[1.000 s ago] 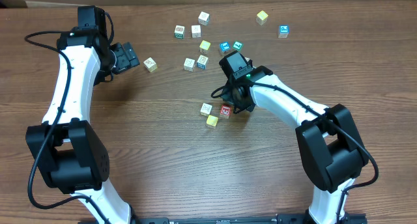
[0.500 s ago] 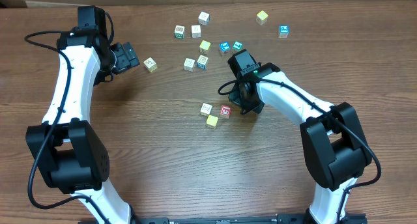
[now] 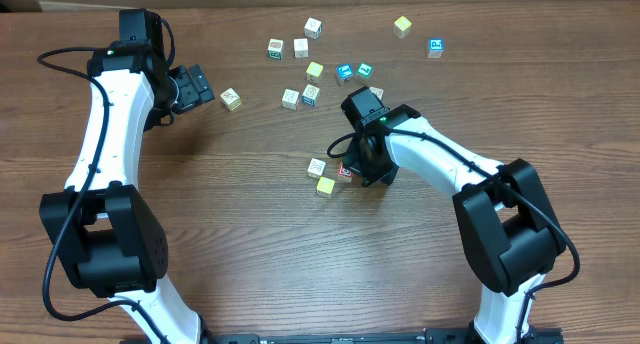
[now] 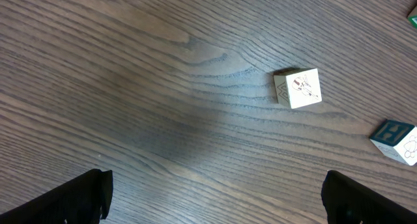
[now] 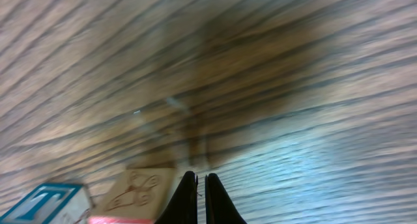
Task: Form a circle
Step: 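Open the right gripper to release the red block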
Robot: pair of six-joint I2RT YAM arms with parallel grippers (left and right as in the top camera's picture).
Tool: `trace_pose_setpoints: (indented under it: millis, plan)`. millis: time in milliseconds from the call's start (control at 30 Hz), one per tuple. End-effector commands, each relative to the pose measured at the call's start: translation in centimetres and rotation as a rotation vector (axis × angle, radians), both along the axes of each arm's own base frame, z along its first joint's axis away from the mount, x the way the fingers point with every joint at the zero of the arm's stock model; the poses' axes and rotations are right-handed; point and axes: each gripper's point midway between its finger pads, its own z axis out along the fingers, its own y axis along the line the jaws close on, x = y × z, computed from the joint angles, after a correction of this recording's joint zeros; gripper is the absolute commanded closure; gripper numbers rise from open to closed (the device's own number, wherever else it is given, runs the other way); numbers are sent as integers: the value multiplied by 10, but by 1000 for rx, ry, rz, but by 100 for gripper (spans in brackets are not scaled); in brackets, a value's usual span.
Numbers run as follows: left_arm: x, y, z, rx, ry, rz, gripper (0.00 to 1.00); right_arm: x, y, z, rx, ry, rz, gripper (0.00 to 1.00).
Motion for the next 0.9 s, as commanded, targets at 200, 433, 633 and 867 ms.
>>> trace_pose_setpoints:
  millis: [200, 433, 633, 867]
  plan:
    - [4, -2, 2, -9, -11, 5, 0, -3, 6, -4, 1, 3, 14, 96]
    - [4, -2, 2, -9, -11, 5, 0, -4, 7, -4, 8, 8, 16, 96]
    - [4, -2, 2, -9, -11, 4, 0, -4, 7, -4, 9, 9, 16, 96]
    - [4, -2, 2, -9, -11, 5, 0, -5, 7, -4, 10, 10, 16, 96]
